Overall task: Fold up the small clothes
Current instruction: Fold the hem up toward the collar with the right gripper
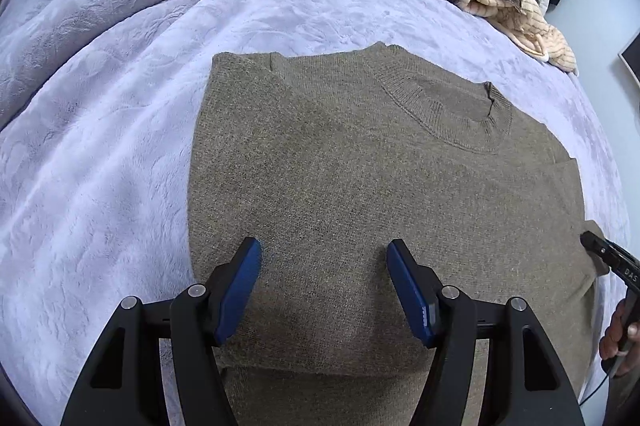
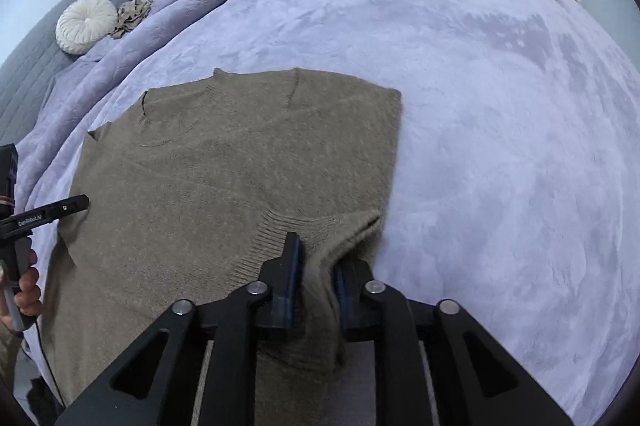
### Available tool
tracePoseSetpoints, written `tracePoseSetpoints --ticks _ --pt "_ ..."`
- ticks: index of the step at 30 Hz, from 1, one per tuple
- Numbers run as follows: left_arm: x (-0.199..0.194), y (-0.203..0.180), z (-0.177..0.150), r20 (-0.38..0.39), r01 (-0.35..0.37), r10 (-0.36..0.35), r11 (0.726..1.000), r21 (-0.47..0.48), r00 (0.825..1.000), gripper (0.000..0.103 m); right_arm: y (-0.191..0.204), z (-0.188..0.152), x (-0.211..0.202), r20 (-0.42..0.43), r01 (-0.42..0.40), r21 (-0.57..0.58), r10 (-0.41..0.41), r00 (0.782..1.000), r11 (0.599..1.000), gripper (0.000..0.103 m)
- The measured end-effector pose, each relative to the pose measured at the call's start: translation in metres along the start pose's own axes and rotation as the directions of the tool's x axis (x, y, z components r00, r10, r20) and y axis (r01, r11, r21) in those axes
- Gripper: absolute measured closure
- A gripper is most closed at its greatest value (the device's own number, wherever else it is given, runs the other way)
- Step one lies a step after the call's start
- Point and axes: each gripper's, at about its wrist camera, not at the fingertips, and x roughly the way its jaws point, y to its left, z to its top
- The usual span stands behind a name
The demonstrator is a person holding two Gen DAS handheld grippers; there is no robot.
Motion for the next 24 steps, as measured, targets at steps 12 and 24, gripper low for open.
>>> tracePoseSetpoints --ticks 12,24 --pt "-0.023 -0.043 -0.019 0.016 -0.028 0.027 0.996 0.083 1.000 0.029 0.045 -0.010 -0.049 0.125 0.115 -0.065 -0.106 0.987 0.991 0.030" --pt "-0.022 -0.054 -0.048 0.025 -0.112 0.109 0.977 0.182 0.994 0.016 0.097 -0.030 -0.004 -0.003 0.180 -0.167 -0.183 0.983 0.969 0.027"
